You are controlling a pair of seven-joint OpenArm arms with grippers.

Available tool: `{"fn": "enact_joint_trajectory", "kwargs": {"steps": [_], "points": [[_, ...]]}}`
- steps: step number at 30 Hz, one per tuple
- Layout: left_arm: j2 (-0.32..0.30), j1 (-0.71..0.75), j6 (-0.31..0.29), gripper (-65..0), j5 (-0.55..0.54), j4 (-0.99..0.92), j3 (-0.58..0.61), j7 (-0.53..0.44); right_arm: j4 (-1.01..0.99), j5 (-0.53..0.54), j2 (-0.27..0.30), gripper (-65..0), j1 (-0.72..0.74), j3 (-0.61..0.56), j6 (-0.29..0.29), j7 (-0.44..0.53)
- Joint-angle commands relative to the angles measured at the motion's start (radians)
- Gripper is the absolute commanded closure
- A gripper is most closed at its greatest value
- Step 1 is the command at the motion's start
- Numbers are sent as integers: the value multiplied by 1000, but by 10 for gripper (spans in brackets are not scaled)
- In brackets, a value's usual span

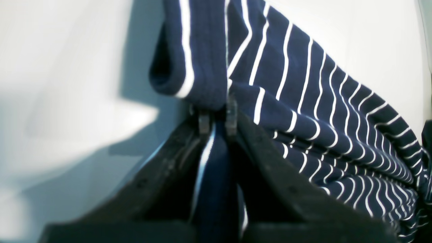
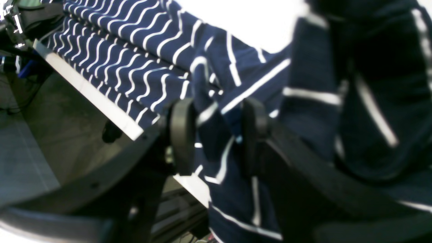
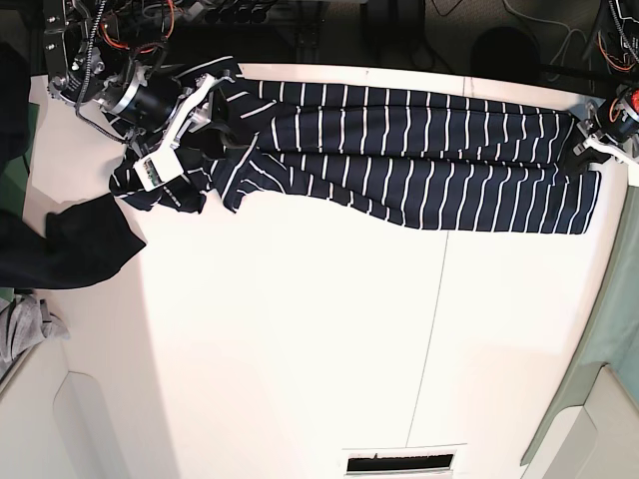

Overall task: Layout the t-shirt on the table in an organized manner, then fold the t-shirt properly
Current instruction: 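Grasp the shirt's other end with the left gripper and fold it toward the right gripper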

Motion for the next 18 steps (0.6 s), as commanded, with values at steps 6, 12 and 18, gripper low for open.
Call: {"fn": "enact_joint_trajectory", "kwargs": {"steps": [6, 12, 18], "points": [[-37, -6, -9, 0, 6, 31, 5, -108, 15, 15, 5, -225, 4, 5, 4, 18], [-103, -60, -9, 0, 6, 32, 5, -87, 15, 15, 5, -225, 5, 5, 4, 18], [-150, -125, -9, 0, 54, 32, 5, -71, 15, 16, 5, -225, 5, 5, 4, 19]]}}
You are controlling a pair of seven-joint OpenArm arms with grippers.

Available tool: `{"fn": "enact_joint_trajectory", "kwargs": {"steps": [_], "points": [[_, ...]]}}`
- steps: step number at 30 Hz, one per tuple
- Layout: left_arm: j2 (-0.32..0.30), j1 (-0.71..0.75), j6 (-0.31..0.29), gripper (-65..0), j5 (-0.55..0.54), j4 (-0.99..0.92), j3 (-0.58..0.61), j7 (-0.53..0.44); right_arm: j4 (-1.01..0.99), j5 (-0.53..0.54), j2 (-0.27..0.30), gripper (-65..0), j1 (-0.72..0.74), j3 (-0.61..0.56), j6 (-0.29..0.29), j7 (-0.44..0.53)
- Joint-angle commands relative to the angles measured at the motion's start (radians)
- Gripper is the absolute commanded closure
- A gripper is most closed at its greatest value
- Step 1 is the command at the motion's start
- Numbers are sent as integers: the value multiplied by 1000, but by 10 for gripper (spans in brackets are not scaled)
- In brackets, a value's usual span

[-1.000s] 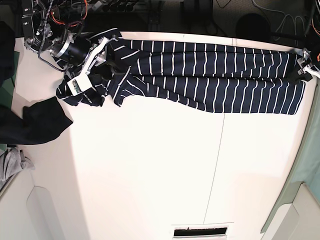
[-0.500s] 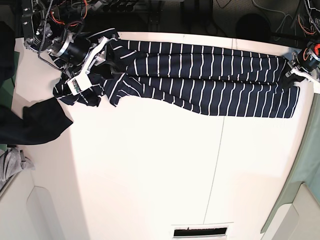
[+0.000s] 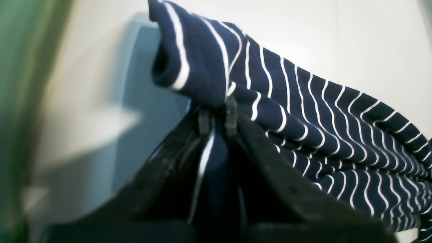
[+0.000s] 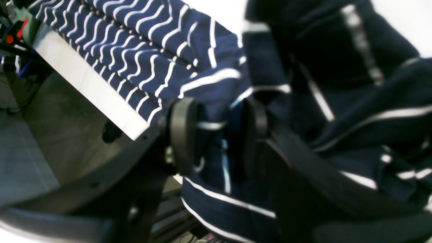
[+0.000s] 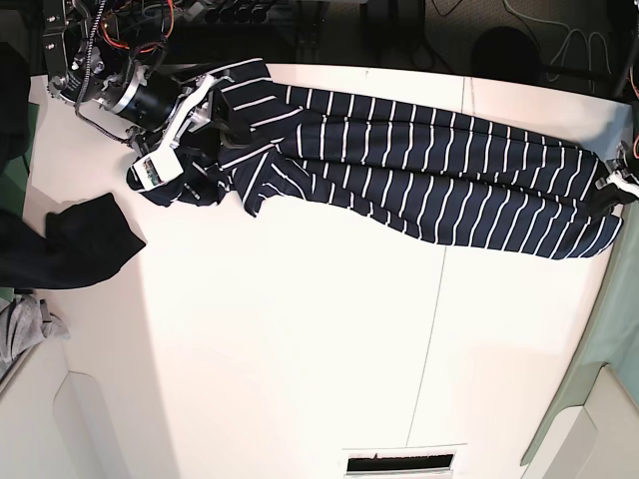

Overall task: Layout the t-shirt on the table in an organized manner, then fold the t-shirt properly
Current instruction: 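Grasp the shirt's other end with the left gripper and fold it toward the right gripper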

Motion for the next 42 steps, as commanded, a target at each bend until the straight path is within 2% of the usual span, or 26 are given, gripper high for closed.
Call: {"fn": "enact_joint_trajectory", "kwargs": {"steps": [1, 10, 19, 25, 29, 33, 38, 42], "points": [[-37, -18, -12, 0, -9, 15, -8, -23, 15, 16, 5, -225, 5, 5, 4, 19], [-90, -32, -12, 0, -8, 34, -8, -23, 15, 15, 5, -225, 5, 5, 4, 18], [-67, 2, -12, 0, -4, 260, -8, 42, 15, 15, 5, -225, 5, 5, 4, 18], [2, 72, -12, 0, -2, 508, -3, 84, 15, 6, 5, -225, 5, 5, 4, 18], [54, 139, -12, 0, 10, 609, 11, 84, 15, -17, 5, -225, 5, 5, 3, 18], [98, 185, -12, 0, 12, 655, 77, 83, 15, -40, 5, -225, 5, 5, 3, 19], [155, 187, -12, 0, 142, 657, 221, 45, 15, -40, 5, -225, 5, 5, 3, 19], [214, 186, -12, 0, 162, 652, 286, 31, 15, -40, 5, -225, 5, 5, 3, 19]]}}
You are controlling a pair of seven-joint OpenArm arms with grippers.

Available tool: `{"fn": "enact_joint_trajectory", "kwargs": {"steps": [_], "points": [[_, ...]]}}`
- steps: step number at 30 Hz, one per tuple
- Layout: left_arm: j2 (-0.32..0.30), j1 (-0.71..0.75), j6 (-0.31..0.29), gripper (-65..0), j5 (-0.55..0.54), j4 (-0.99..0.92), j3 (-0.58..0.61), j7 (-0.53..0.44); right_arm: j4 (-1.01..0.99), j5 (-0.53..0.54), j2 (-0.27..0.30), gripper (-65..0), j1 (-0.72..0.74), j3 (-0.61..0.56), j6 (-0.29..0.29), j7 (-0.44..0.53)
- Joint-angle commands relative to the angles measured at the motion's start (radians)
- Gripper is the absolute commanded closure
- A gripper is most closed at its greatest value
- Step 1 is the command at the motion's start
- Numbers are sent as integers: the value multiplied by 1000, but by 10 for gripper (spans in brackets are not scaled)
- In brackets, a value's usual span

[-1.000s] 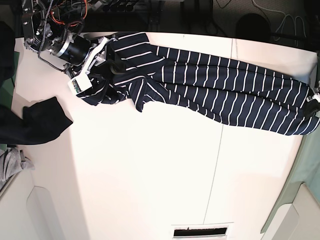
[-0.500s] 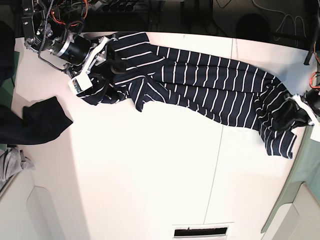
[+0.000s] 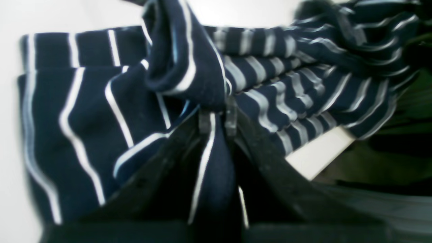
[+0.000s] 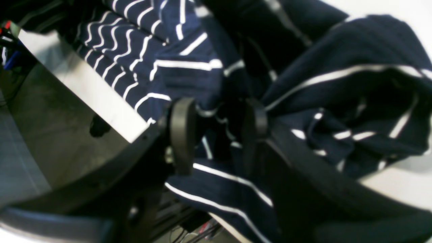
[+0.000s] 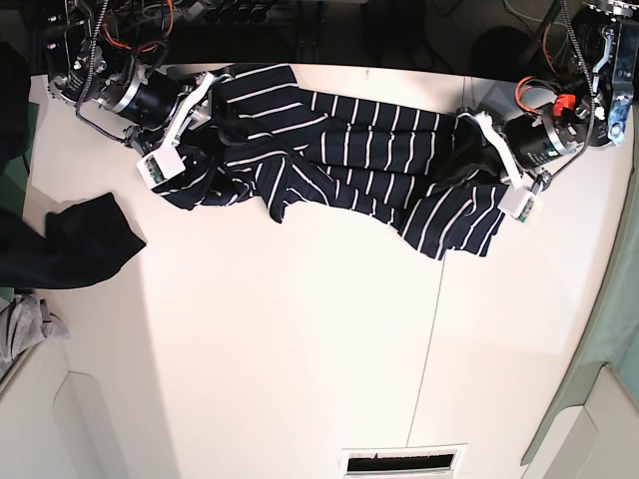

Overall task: Layout the t-shirt on the table in an organized manner, then fold the t-shirt properly
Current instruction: 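Grasp the shirt's other end with the left gripper and fold it toward the right gripper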

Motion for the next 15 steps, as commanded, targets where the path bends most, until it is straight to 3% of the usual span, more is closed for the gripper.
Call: {"fn": "enact_joint_trajectory", "kwargs": {"steps": [1, 6, 10, 15], "points": [[1, -8, -10, 0, -20, 13, -1, -25, 15, 16, 5, -225, 6, 5, 3, 20], [27, -8, -10, -234, -21, 13, -1, -1, 15, 17, 3, -225, 5, 5, 3, 24], [27, -8, -10, -241, -53, 13, -1, 53, 15, 21, 3, -225, 6, 5, 3, 24], [27, -8, -10, -241, -209, 14, -1, 141, 19, 42, 2, -225, 8, 8, 3, 24]]}}
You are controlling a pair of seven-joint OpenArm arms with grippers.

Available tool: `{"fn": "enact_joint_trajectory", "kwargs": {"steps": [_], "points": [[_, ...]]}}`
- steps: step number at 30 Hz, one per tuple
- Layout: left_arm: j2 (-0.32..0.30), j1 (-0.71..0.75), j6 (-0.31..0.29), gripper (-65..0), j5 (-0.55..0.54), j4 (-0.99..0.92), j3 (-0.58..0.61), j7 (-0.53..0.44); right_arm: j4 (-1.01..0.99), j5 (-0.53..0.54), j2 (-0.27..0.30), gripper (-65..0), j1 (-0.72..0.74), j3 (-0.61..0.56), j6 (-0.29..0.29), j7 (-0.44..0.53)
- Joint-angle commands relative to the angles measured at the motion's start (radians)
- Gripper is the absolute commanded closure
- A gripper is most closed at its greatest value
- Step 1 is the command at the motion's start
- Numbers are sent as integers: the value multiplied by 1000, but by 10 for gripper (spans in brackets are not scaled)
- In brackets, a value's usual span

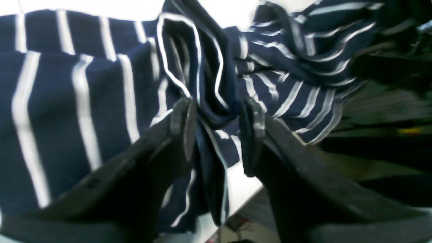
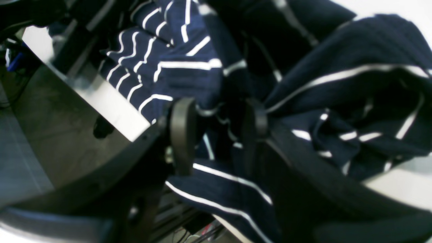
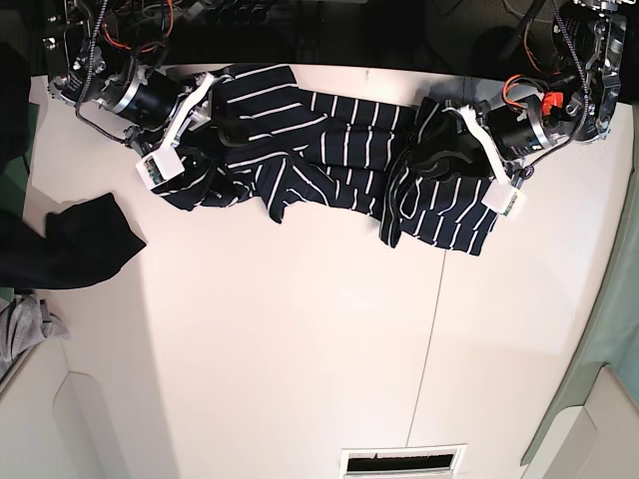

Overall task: Layout the t-shirt on the table in an organized manner, then fold the t-shirt properly
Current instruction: 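Grasp the shirt's other end with the left gripper and fold it toward the right gripper, then push the folded shirt ends together with both grippers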

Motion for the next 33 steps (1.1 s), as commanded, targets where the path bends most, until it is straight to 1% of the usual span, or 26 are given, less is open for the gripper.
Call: {"fn": "enact_joint_trajectory", "kwargs": {"steps": [1, 4, 8, 13, 18, 19, 22, 24, 29, 31, 33], "points": [[-11, -8, -10, -241, -45, 15, -5, -8, 21, 31, 3, -225, 7, 10, 4, 23], [-11, -8, -10, -241, -58, 16, -5, -7, 31, 31, -1, -225, 7, 27, 4, 24], [-12, -11, -10, -241, -58, 26, -6, -7, 47, 31, -47, -225, 16, 95, 4, 22], [-21, -11, -10, -241, -57, 102, -9, -6, 47, 32, -80, -225, 56, 191, 3, -4], [-54, -11, -10, -241, -58, 160, -10, -3, 47, 31, -80, -227, 84, 277, 3, -13], [-61, -11, -10, -241, -58, 166, -10, -3, 47, 31, -80, -244, 89, 297, 3, -19], [-84, -11, -10, -241, -58, 181, -10, -2, 47, 30, -79, -347, 101, 357, 2, -26], [-84, -11, -10, -241, -62, 192, -10, -3, 46, 28, -68, -395, 101, 392, 0, -27], [-84, -11, -10, -241, -80, 199, -10, -3, 8, 23, -25, -401, 98, 418, -19, -35], [-84, -11, -10, -241, -80, 199, -10, -3, -30, 21, -19, -401, 99, 418, -18, -34], [-84, -11, -10, -241, -78, 199, -10, -3, -84, 43, -19, -402, 99, 415, -16, -35]]}}
